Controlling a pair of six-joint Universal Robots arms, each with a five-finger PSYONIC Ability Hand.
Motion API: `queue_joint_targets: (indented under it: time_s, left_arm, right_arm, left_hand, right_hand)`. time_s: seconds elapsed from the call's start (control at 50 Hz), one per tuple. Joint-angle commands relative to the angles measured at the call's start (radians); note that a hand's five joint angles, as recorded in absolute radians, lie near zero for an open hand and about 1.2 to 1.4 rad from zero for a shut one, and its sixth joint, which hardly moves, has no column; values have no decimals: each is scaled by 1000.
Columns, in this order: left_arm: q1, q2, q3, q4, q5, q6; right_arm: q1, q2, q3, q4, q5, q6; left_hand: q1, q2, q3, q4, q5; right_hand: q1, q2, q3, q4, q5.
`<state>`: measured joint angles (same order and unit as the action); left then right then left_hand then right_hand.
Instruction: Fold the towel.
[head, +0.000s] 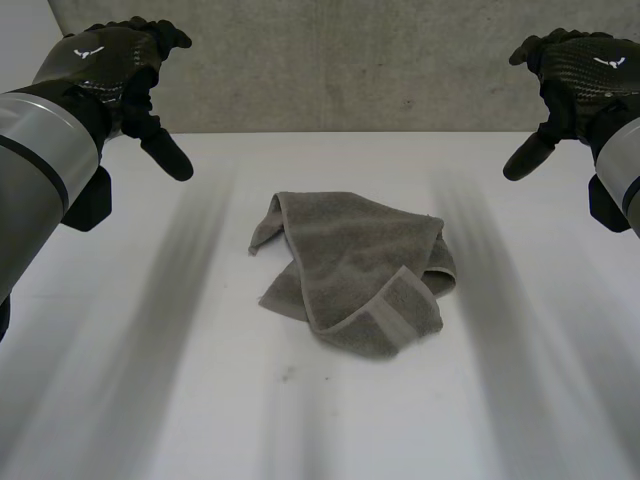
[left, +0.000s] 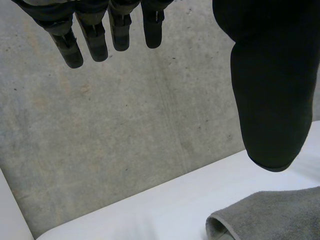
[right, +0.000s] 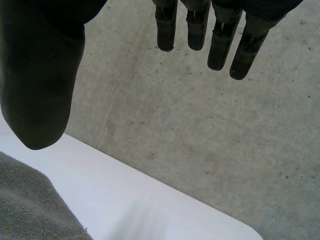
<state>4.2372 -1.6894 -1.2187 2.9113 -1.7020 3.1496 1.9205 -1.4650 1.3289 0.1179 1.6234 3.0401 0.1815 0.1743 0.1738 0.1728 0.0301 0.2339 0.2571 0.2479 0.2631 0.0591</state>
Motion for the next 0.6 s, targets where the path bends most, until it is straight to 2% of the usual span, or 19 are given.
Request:
queue_joint_targets:
  time_s: [0.02,0.1,0.16,0.2,0.22,0.24,0.26,0.28,0.3,0.36,0.38,0.42,0.44,0.48,0.6]
  left_arm:
    - [0,8,-4,2,7,-3]
    - [0,8,-7,5,8,-2]
    - [0,8,-8,6,12,0]
    - [-2,4,-13,11,18,0]
    - [-2,4,-13,11,18,0]
    - [-2,-1,-13,12,25,0]
    - [-3,-7,-16,20,41,1]
    - [-3,-7,-16,20,41,1]
    - [-3,-21,-18,35,65,1]
    - [0,-76,-21,66,134,7]
    - [0,-76,-21,66,134,7]
    - [12,-137,-22,91,214,42]
    - [12,-138,-22,91,214,43]
    - [23,-208,-24,103,283,114]
    - [55,-294,-31,111,352,236]
  right_arm:
    - [-1,-2,-5,3,-4,0]
    - [0,0,-8,9,-7,-1]
    - [8,5,-14,26,-40,-32]
    - [17,35,-14,64,-121,-127]
    - [17,35,-14,65,-122,-127]
    - [20,63,-11,95,-169,-195]
    - [20,63,-11,95,-169,-196]
    - [20,89,-1,127,-207,-268]
    - [23,112,4,158,-241,-335]
    - [76,143,22,190,-276,-412]
    - [77,143,22,190,-277,-412]
    - [142,188,44,189,-283,-435]
    - [143,189,44,189,-283,-435]
    - [157,215,52,183,-286,-437]
    - [210,321,70,132,-286,-440]
  left_hand:
    - [0,7,7,8,-23]
    - [3,10,10,11,-21]
    - [3,10,10,11,-21]
    - [3,10,10,11,-21]
    - [3,10,10,11,-21]
    - [0,7,7,8,-23]
    - [0,7,7,8,-23]
    - [0,7,7,8,-23]
    - [3,10,10,11,-21]
    - [6,13,13,14,-18]
    - [6,13,13,14,-18]
    - [6,13,13,14,-18]
    - [6,13,13,14,-18]
    - [6,13,13,14,-18]
    - [3,10,10,11,-21]
  right_hand:
    - [-59,-83,-73,-89,-59]
    - [-59,-83,-73,-89,-59]
    - [-59,-83,-73,-89,-59]
    - [-59,-83,-73,-89,-59]
    - [-59,-83,-73,-89,-59]
    - [-59,-83,-73,-89,-59]
    - [-59,-83,-73,-89,-59]
    - [-59,-83,-73,-89,-59]
    - [-59,-83,-73,-89,-59]
    - [-59,-83,-73,-89,-59]
    - [-59,-83,-73,-89,-59]
    - [-59,-83,-73,-89,-59]
    - [-59,-83,-73,-89,-59]
    - [-59,-83,-73,-89,-59]
    - [-59,-83,-73,-89,-59]
